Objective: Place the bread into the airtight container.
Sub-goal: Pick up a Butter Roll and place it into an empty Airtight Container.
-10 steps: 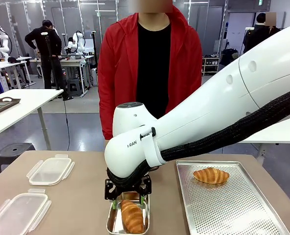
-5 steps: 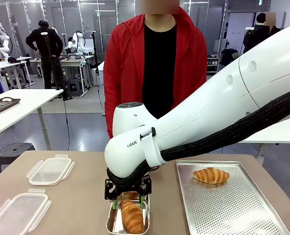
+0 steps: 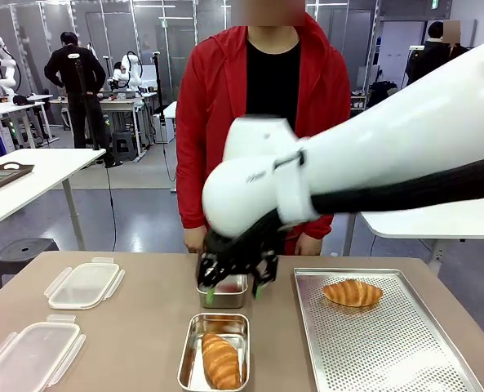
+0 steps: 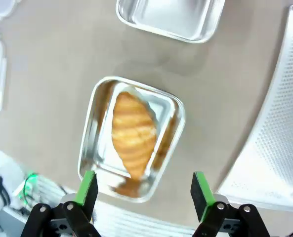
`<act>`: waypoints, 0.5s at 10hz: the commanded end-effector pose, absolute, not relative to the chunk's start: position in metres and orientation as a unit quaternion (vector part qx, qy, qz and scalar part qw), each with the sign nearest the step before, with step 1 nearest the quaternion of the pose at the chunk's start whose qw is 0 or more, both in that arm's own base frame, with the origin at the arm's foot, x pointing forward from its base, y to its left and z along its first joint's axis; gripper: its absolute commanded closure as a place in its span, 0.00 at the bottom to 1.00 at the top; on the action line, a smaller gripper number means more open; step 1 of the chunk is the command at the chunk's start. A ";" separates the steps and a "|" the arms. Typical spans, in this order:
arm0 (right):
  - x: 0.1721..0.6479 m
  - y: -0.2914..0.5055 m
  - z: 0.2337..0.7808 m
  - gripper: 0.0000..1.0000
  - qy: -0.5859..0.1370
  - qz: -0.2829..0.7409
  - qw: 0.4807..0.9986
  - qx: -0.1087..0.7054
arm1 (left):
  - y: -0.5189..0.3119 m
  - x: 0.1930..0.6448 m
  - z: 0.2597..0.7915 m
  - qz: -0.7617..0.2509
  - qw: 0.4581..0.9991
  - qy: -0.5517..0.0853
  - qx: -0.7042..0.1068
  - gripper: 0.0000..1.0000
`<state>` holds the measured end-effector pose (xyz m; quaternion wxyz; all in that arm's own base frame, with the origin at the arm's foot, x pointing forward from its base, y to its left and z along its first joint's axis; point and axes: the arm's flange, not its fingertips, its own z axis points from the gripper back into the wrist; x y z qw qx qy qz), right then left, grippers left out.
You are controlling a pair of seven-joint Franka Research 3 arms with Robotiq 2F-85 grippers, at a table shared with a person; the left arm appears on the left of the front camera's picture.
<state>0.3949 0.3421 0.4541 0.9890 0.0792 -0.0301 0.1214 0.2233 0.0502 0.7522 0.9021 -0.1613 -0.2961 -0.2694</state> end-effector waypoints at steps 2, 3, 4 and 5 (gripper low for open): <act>0.345 0.250 0.539 0.05 -0.096 0.179 0.975 0.089 | 0.049 0.224 0.756 -0.275 0.900 -0.296 -0.164 0.00; 0.321 0.213 0.574 0.05 -0.121 0.205 0.967 0.092 | 0.049 0.224 0.756 -0.275 0.900 -0.296 -0.164 0.00; 0.309 0.185 0.591 0.05 -0.131 0.219 0.964 0.079 | 0.049 0.224 0.756 -0.275 0.900 -0.296 -0.164 0.00; 0.300 0.152 0.608 0.05 -0.131 0.223 0.962 0.090 | 0.049 0.224 0.756 -0.275 0.900 -0.296 -0.164 0.00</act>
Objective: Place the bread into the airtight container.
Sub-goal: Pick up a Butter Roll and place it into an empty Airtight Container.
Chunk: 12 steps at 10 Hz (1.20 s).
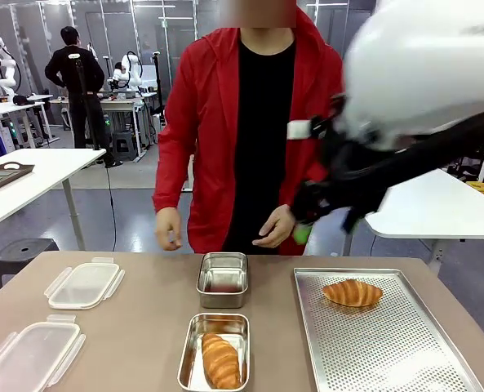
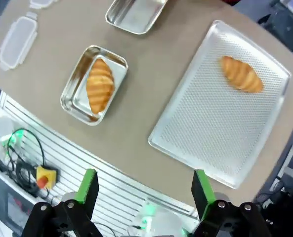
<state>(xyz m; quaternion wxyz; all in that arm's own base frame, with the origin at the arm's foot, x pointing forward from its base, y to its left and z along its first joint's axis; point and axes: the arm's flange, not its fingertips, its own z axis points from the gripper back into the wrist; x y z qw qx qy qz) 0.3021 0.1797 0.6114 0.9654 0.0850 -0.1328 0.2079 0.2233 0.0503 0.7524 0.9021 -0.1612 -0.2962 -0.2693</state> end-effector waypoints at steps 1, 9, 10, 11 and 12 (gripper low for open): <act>0.288 0.118 0.626 0.05 -0.133 0.229 0.959 0.095 | 0.049 0.224 0.756 -0.275 0.900 -0.296 -0.164 0.00; 0.238 -0.048 0.738 0.05 -0.235 0.259 0.932 0.097 | 0.049 0.224 0.756 -0.275 0.900 -0.296 -0.164 0.00; 0.241 -0.045 0.730 0.05 -0.227 0.264 0.932 0.099 | 0.049 0.224 0.756 -0.275 0.900 -0.296 -0.164 0.00; 0.231 -0.046 0.743 0.05 -0.243 0.248 0.932 0.101 | 0.049 0.224 0.756 -0.275 0.900 -0.296 -0.164 0.00; 0.231 -0.046 0.743 0.05 -0.243 0.248 0.932 0.101 | 0.049 0.224 0.756 -0.275 0.900 -0.296 -0.164 0.00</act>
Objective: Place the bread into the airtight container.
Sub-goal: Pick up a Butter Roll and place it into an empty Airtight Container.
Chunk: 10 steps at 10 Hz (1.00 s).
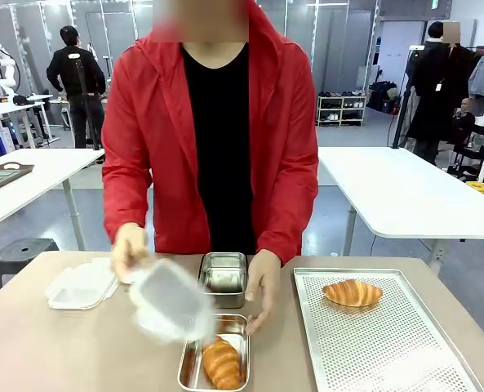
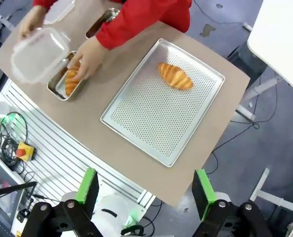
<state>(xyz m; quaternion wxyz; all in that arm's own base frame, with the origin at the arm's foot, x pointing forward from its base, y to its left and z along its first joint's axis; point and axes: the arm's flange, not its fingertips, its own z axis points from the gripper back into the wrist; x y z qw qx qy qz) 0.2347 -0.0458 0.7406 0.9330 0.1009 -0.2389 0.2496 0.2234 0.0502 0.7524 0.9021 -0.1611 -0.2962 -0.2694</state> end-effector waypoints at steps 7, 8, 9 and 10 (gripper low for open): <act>0.231 -0.046 0.743 0.05 -0.243 0.248 0.932 0.101 | 0.049 0.224 0.756 -0.275 0.900 -0.296 -0.164 0.00; 0.231 -0.046 0.743 0.05 -0.243 0.248 0.932 0.101 | 0.049 0.224 0.756 -0.275 0.900 -0.296 -0.164 0.00; 0.231 -0.046 0.743 0.05 -0.243 0.248 0.932 0.101 | 0.049 0.224 0.756 -0.275 0.900 -0.296 -0.164 0.00; 0.231 -0.046 0.743 0.05 -0.243 0.248 0.932 0.101 | 0.049 0.224 0.756 -0.275 0.900 -0.296 -0.164 0.00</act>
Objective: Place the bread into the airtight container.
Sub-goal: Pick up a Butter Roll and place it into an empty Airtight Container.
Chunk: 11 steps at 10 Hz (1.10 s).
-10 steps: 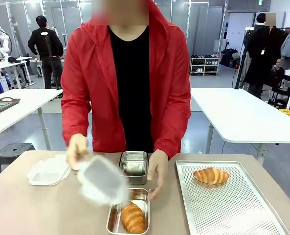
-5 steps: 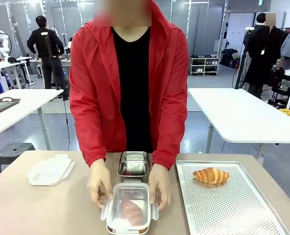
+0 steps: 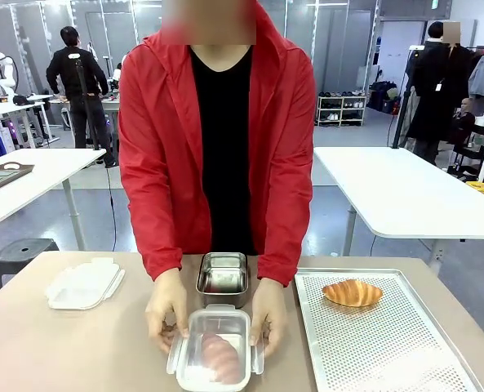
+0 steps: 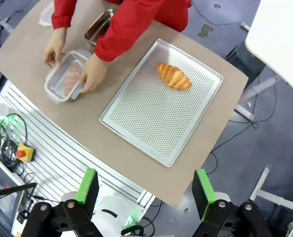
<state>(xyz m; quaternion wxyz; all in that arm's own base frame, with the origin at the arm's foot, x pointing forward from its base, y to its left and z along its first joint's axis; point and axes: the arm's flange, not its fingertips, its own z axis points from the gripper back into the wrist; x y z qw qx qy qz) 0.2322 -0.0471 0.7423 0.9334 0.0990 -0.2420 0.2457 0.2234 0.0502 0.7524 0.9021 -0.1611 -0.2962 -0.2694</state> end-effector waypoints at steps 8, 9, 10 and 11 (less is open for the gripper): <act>0.231 -0.046 0.743 0.05 -0.243 0.248 0.932 0.101 | 0.049 0.224 0.756 -0.275 0.900 -0.296 -0.164 0.00; 0.231 -0.046 0.743 0.05 -0.243 0.248 0.932 0.101 | 0.049 0.224 0.756 -0.275 0.900 -0.296 -0.164 0.00; 0.231 -0.046 0.743 0.05 -0.243 0.248 0.932 0.101 | 0.049 0.224 0.756 -0.275 0.900 -0.296 -0.164 0.00; 0.231 -0.046 0.743 0.05 -0.243 0.248 0.932 0.101 | 0.049 0.224 0.756 -0.275 0.900 -0.296 -0.164 0.00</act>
